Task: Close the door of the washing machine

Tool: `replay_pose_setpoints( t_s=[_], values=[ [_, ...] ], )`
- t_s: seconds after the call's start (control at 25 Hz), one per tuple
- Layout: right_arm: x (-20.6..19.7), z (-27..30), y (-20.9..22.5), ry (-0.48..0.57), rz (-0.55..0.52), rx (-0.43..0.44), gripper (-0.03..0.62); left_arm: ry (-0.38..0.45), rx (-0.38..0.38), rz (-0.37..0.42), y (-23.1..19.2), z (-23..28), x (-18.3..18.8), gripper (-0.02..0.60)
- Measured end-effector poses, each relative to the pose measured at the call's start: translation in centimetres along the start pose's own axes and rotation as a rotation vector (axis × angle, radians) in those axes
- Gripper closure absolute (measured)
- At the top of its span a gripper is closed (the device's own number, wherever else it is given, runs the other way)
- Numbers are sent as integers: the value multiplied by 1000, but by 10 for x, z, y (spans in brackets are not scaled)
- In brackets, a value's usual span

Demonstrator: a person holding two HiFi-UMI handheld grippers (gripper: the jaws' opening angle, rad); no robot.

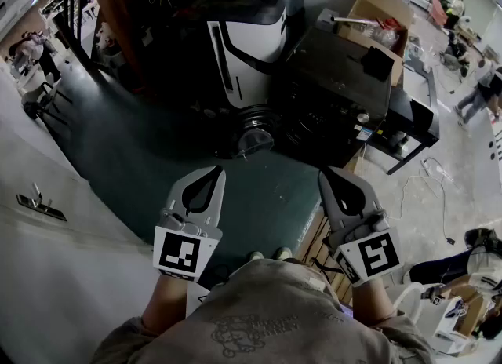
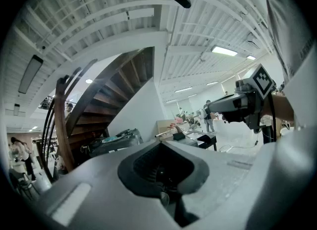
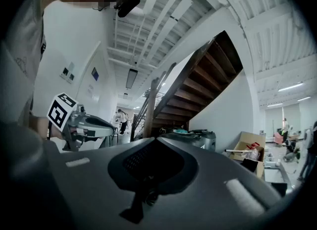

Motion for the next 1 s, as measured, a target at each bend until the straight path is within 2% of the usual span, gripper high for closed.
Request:
replay_pose_setpoints(
  t_s=[0.2, 0.64, 0.8, 0.88, 1.0],
  values=[
    [-5, 5, -8, -8, 33, -13, 566, 1, 0, 2, -6, -6, -7, 581],
    [-13, 37, -30, -38, 130, 67, 566, -5, 46, -22, -34, -20, -20, 581],
    [-24, 54, -33, -64, 235, 46, 563, -25, 78, -38, -50, -24, -35, 581],
    [-31, 65, -31, -74, 311, 32, 480, -37, 86, -45, -56, -25, -42, 581],
    [-45, 81, -25, -105, 405, 13, 399, -64, 97, -54, -63, -23, -50, 581]
  ],
)
Point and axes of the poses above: the fingertips, and each gripper's own axes: z forward along the fingers, y to its right, x out of its top, the point moved 4 cm from there along -z, backward along the fingers, and after that the axes turned 11 degrees about -z, right-handed, at the moved point
